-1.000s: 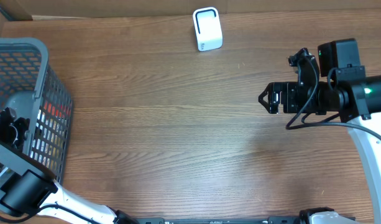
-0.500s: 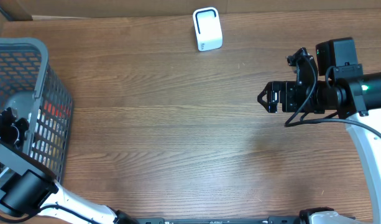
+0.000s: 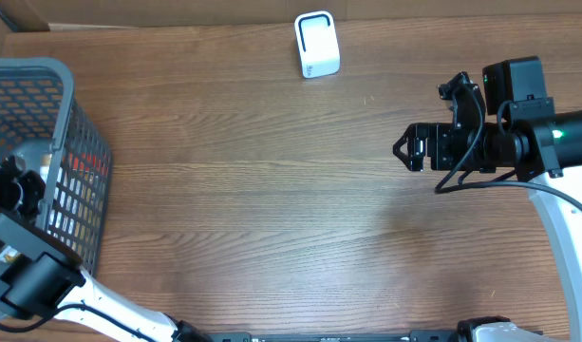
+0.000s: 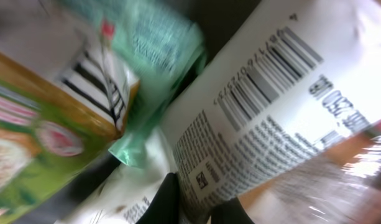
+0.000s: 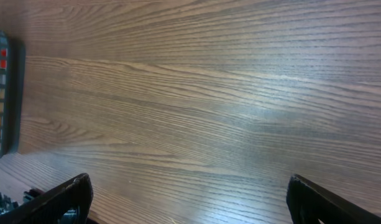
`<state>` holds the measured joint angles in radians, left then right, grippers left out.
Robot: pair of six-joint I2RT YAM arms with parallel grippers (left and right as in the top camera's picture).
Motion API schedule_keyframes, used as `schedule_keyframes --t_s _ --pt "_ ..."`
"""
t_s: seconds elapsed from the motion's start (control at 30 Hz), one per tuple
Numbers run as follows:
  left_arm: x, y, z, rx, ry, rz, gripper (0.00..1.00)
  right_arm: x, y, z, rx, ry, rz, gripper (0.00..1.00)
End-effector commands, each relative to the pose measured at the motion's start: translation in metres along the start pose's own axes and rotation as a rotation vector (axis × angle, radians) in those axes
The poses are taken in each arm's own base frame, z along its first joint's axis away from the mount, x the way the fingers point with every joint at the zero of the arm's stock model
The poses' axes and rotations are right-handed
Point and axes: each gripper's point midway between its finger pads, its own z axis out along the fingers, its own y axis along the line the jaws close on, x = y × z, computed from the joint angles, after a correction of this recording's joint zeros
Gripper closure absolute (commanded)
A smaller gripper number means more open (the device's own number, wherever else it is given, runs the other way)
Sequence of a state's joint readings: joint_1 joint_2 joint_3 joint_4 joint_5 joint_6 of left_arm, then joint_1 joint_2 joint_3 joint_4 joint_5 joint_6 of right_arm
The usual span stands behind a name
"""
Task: Scan the item barcode
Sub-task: 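Grasp the white tube in the basket with the left gripper and lift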
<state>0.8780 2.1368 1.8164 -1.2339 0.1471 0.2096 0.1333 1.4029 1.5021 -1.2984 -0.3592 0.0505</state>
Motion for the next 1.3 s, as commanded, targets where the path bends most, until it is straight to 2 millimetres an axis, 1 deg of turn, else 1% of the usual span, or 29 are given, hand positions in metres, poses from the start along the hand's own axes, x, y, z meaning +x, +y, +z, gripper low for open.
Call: schedule_keyframes --t_s 0.0,0.03,0.13,0.23,0.33,0.53,0.6,0.67,0.7,0.77,0.83,0.87,0.9,0.93,0.97,1.03,1.07,1.1,1.2,1.27 --pt "-0.041 -0.037 -0.074 0.065 -0.200 -0.014 0.96 -0.007 0.005 -0.005 -0.010 -0.026 -0.013 0.00" --pt "-0.047 -0.043 -0.091 0.062 -0.239 -0.009 0.96 -0.007 0.005 -0.005 -0.010 -0.026 -0.013 0.00" --pt "-0.055 -0.061 -0.132 0.057 -0.332 0.022 0.96 -0.007 0.005 -0.005 -0.010 -0.026 -0.013 0.00" --pt "-0.054 -0.081 -0.165 0.056 -0.402 0.058 0.96 -0.007 0.005 -0.005 -0.010 -0.026 -0.013 0.00" --pt "-0.046 -0.102 -0.193 0.064 -0.465 0.088 0.96 -0.006 0.005 -0.005 -0.010 -0.025 -0.012 0.00" --pt "-0.025 -0.132 -0.247 0.070 -0.600 0.163 0.96 -0.006 0.005 -0.005 -0.010 -0.025 -0.012 0.00" --pt "-0.018 -0.137 -0.267 0.068 -0.655 0.176 0.96 -0.006 0.005 -0.005 -0.010 -0.025 -0.013 0.00" --pt "-0.012 -0.137 -0.281 0.059 -0.693 0.180 0.96 -0.006 0.005 -0.005 -0.010 -0.025 -0.012 0.00" --pt "-0.010 -0.137 -0.284 0.052 -0.701 0.179 0.96 -0.006 0.005 -0.005 -0.010 -0.024 -0.012 0.00" --pt "-0.009 -0.127 -0.287 0.016 -0.708 0.121 0.96 -0.006 0.005 -0.005 -0.010 -0.024 -0.012 0.00" --pt "-0.007 -0.112 -0.283 -0.039 -0.687 0.054 0.95 -0.006 0.005 -0.005 -0.010 -0.024 -0.012 0.00" --pt "-0.006 -0.106 -0.279 -0.063 -0.672 0.031 0.87 -0.006 0.005 -0.005 -0.010 -0.024 -0.012 0.00" --pt "-0.005 -0.101 -0.275 -0.085 -0.654 0.014 0.78 -0.006 0.005 -0.005 -0.010 -0.024 -0.012 0.00" --pt "-0.005 -0.097 -0.270 -0.103 -0.637 0.005 0.64 -0.006 0.005 -0.005 -0.010 -0.024 -0.012 0.00" --pt "-0.007 -0.093 -0.265 -0.113 -0.622 -0.007 0.55 -0.006 0.005 -0.005 -0.010 -0.023 -0.012 0.00" --pt "-0.009 -0.086 -0.251 -0.115 -0.585 -0.045 0.42 -0.006 0.005 -0.005 -0.010 -0.024 -0.012 0.00" --pt "-0.010 -0.082 -0.242 -0.115 -0.561 -0.062 0.40 -0.006 0.005 -0.005 -0.010 -0.024 -0.012 0.00" --pt "-0.010 -0.078 -0.233 -0.118 -0.535 -0.073 0.35 -0.006 0.005 -0.005 -0.010 -0.024 -0.012 0.00" --pt "-0.009 -0.057 -0.201 -0.118 -0.445 -0.154 0.32 -0.006 0.005 -0.005 -0.010 -0.024 -0.012 0.00" --pt "-0.009 -0.042 -0.178 -0.107 -0.394 -0.217 0.27 -0.006 0.005 -0.005 -0.010 -0.024 -0.012 0.00"
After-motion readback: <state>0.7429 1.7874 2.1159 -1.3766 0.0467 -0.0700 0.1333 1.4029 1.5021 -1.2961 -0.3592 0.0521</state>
